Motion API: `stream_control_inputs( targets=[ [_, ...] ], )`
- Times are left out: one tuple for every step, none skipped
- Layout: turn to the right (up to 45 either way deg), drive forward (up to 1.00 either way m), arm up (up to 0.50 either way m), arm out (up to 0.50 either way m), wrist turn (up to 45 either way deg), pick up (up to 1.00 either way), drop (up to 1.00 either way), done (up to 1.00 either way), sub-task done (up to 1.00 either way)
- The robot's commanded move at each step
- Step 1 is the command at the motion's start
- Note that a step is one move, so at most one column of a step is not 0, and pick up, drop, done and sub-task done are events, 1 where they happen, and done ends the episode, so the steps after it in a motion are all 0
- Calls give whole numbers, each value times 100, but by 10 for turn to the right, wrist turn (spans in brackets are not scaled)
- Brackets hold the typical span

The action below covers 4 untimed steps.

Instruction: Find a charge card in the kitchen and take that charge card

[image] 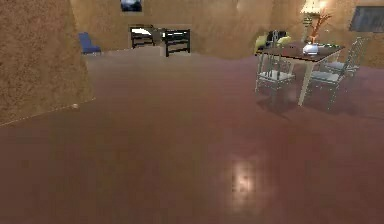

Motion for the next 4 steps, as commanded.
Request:
stream_control_inputs(
  targets=[
    [450,0,0,0,0,0,0,0,0],
    [90,0,0,0,0,0,0,0,0],
    [0,100,0,0,0,0,0,0,0],
    [0,100,0,0,0,0,0,0,0]
  ],
)
